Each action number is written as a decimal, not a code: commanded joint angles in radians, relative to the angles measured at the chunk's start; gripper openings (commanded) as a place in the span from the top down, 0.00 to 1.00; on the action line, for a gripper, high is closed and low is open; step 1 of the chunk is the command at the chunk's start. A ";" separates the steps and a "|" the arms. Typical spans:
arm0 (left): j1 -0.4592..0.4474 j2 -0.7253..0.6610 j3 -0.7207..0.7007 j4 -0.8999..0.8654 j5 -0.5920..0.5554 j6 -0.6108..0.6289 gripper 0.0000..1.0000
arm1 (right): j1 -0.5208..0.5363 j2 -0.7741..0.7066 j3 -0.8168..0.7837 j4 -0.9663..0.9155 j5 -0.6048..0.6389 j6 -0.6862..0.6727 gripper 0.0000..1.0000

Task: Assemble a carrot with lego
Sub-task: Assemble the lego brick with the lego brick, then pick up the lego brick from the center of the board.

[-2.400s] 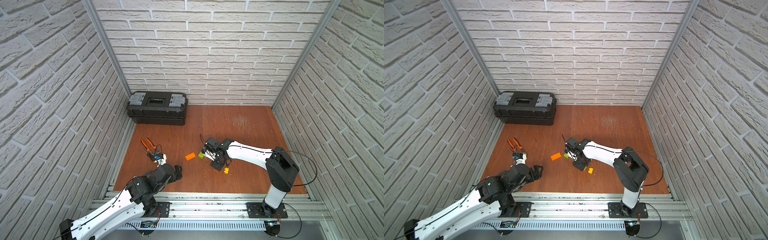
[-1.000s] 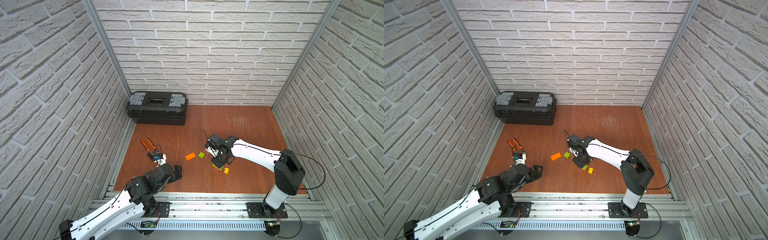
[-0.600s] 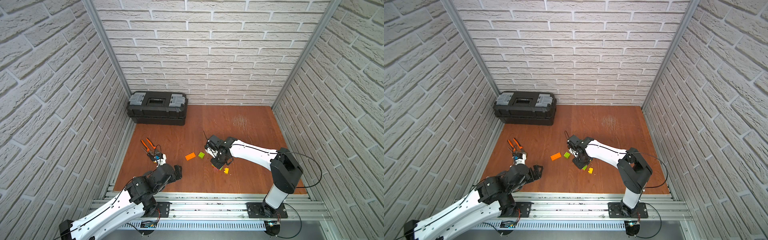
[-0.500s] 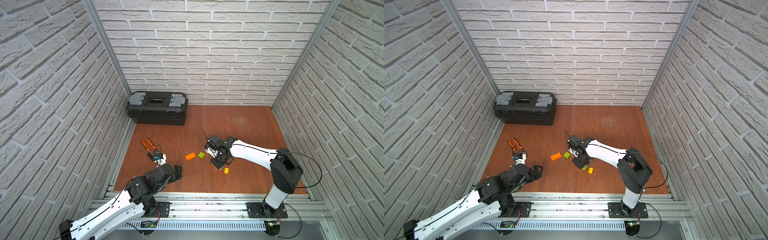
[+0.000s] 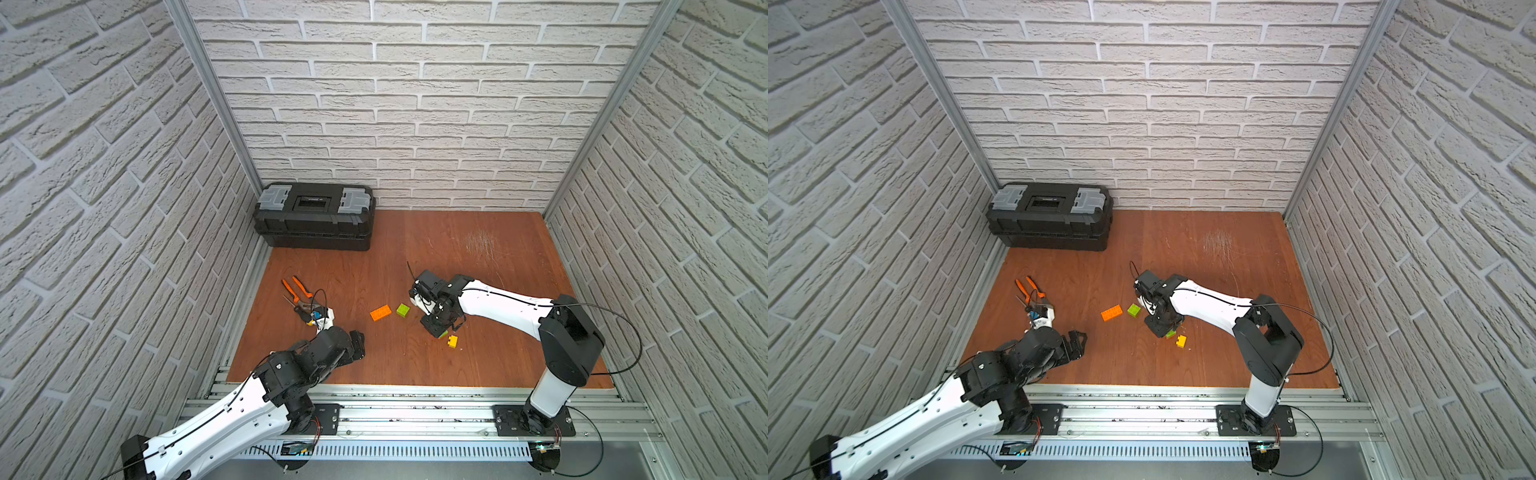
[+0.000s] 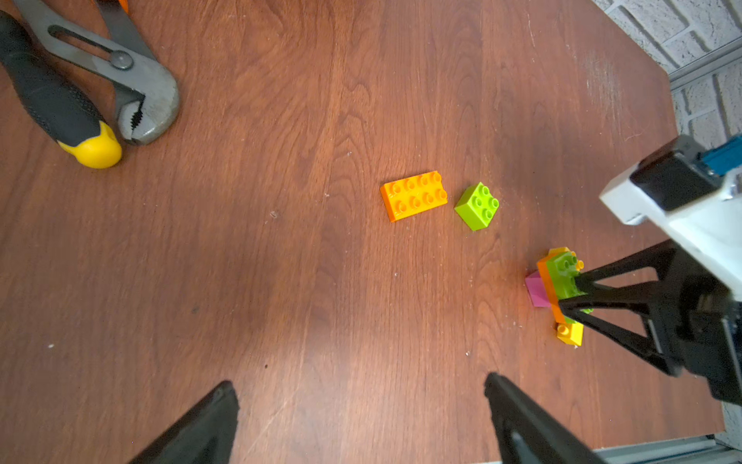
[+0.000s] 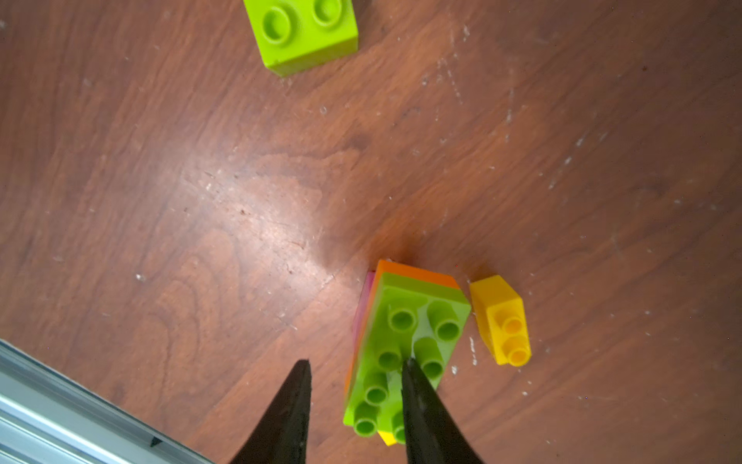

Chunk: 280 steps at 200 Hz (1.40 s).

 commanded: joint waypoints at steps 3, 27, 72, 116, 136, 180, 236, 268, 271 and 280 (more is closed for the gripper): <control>-0.004 0.008 0.013 0.028 -0.006 0.011 0.02 | -0.009 -0.110 0.070 -0.039 0.039 0.014 0.51; -0.004 0.009 0.010 0.030 -0.006 0.008 0.02 | -0.012 -0.126 0.148 -0.070 0.022 0.005 0.49; -0.004 0.003 0.006 0.036 -0.004 0.003 0.02 | -0.012 -0.043 0.287 -0.085 -0.033 -0.018 0.49; -0.004 -0.003 0.007 0.022 -0.005 0.002 0.02 | -0.007 0.110 0.350 -0.023 -0.118 -0.081 0.48; -0.004 -0.017 0.008 0.008 -0.011 0.000 0.02 | -0.002 0.157 0.338 0.017 -0.112 -0.090 0.47; -0.004 -0.048 -0.009 -0.002 -0.023 -0.008 0.02 | 0.014 0.273 0.370 0.028 -0.105 -0.103 0.44; -0.004 -0.031 -0.014 0.000 -0.024 -0.007 0.02 | 0.043 0.376 0.452 -0.008 -0.051 -0.124 0.36; -0.004 -0.032 -0.011 -0.007 -0.024 -0.004 0.02 | 0.044 0.388 0.466 -0.009 -0.017 -0.126 0.35; -0.004 -0.032 -0.011 -0.008 -0.024 -0.004 0.02 | 0.044 0.388 0.467 -0.010 -0.016 -0.127 0.35; -0.004 -0.035 -0.013 -0.011 -0.024 -0.005 0.02 | 0.044 0.391 0.469 -0.011 -0.012 -0.129 0.35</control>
